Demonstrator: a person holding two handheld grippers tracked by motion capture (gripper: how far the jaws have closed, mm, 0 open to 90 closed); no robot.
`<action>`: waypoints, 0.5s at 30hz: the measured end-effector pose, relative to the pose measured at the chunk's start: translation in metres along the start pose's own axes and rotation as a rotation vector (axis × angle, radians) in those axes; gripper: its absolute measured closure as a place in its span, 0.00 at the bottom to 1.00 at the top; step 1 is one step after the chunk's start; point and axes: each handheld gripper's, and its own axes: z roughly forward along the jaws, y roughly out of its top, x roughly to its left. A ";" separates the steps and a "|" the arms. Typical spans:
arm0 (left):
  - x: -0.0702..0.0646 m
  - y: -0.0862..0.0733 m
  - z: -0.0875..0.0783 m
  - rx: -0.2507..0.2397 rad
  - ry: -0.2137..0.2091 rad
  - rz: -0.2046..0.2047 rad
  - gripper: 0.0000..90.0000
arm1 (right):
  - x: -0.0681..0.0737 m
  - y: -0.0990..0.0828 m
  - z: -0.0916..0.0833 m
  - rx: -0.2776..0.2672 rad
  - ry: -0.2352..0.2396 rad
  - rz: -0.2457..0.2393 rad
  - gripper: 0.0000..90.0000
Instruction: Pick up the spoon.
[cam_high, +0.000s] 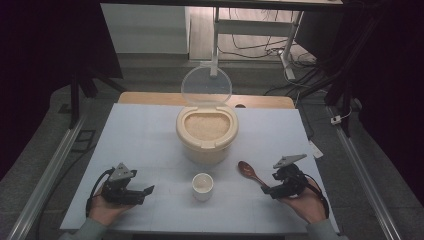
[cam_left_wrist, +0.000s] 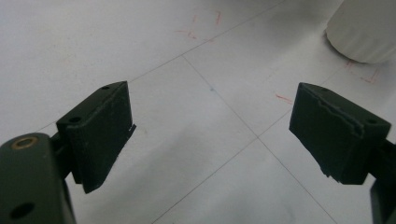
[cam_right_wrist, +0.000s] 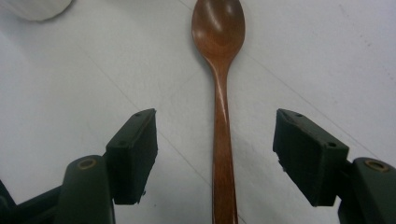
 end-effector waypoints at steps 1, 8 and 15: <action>0.000 0.000 0.000 0.000 0.001 0.000 0.14 | 0.000 0.000 0.000 0.000 0.000 0.000 0.34; 0.000 0.000 -0.001 -0.001 0.003 -0.002 0.14 | 0.000 0.014 0.007 0.129 0.031 0.019 0.37; -0.001 -0.001 0.001 0.007 0.002 0.005 0.14 | 0.001 0.012 0.007 0.208 -0.002 -0.007 0.43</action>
